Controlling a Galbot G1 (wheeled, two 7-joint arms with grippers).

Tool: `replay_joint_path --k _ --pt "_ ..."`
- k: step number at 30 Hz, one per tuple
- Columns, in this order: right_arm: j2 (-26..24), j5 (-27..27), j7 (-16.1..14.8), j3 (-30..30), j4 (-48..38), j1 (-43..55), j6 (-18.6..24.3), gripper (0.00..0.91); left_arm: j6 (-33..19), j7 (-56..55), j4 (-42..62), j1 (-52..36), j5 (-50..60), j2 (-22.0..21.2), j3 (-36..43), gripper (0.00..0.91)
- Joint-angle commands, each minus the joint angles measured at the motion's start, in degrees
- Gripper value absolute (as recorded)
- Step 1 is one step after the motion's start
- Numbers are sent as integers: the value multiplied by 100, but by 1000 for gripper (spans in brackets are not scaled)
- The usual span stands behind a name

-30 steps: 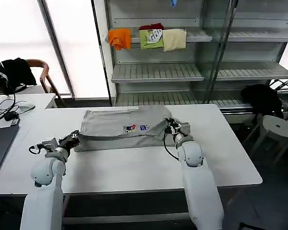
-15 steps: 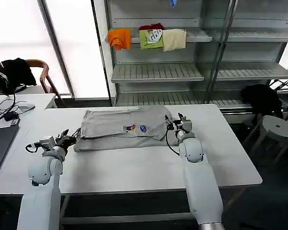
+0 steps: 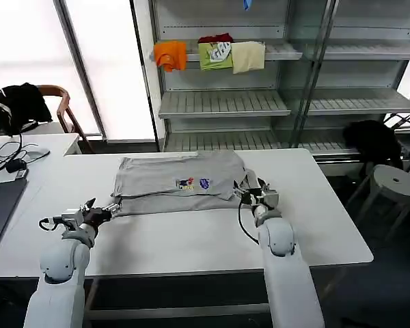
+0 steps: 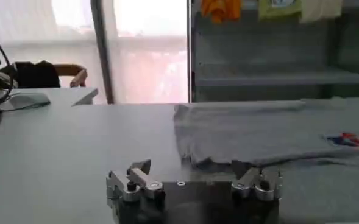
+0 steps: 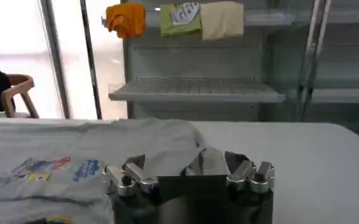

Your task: Fold and organize the clothes.

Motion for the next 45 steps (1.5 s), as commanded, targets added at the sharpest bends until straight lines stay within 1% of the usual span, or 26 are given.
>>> replay_joint_path --k 1,10,11,12,13,14,15,16,17,18,19,20,22,24,25,26,28,29,35,45 --pt "-437 130 45 124 428 -655 -68 907 16 25 -173 268 129 -9 19 907" --pt "-370 25 -40 75 249 -649 -22 907 7 57 -97 295 158 3 11 907" --pt "-355 16 -51 69 235 -648 -21 867 8 58 -98 295 161 4 12 907" --pt "-345 5 -60 62 228 -649 -21 756 8 58 -95 296 159 6 12 907" --pt "-329 -35 -75 51 212 -654 -17 685 8 60 -91 294 175 7 15 907" --pt "-323 -55 -79 40 207 -659 -18 373 6 63 -84 294 188 6 18 907" --pt "-316 -87 -89 26 198 -663 -19 252 6 62 -75 290 196 5 20 907" --pt "-307 -132 -118 16 189 -669 -16 151 5 66 -56 285 211 1 24 907" --pt "-304 -159 -134 9 187 -673 -7 20 2 70 -29 281 230 0 29 867" --pt "-303 -171 -140 3 189 -674 -5 0 -2 70 -16 281 233 -1 34 867" --pt "-296 -187 -159 0 193 -674 -1 0 -3 80 17 280 242 -2 40 826" --pt "-294 -194 -166 -3 195 -675 -1 0 -9 91 30 282 249 -2 45 725" --pt "-294 -211 -179 -10 208 -673 5 0 -9 110 55 282 254 -1 51 635" --pt "-295 -221 -188 -17 216 -668 19 0 -8 122 82 274 260 5 51 403" --pt "-296 -227 -192 -18 215 -667 23 0 -11 136 103 269 260 8 48 322" --pt "-295 -229 -197 -19 219 -667 30 0 -17 150 120 268 255 14 46 181" --pt "-295 -229 -204 -21 233 -673 35 0 -26 160 150 260 248 17 42 91" --pt "-297 -231 -209 -23 241 -677 37 0 -40 166 163 259 244 18 44 20" --pt "-314 -229 -241 -39 316 -695 30 0 -145 216 187 261 250 16 73 0" --pt "-342 -133 -270 -41 522 -842 28 0 -335 180 140 333 430 30 138 0"
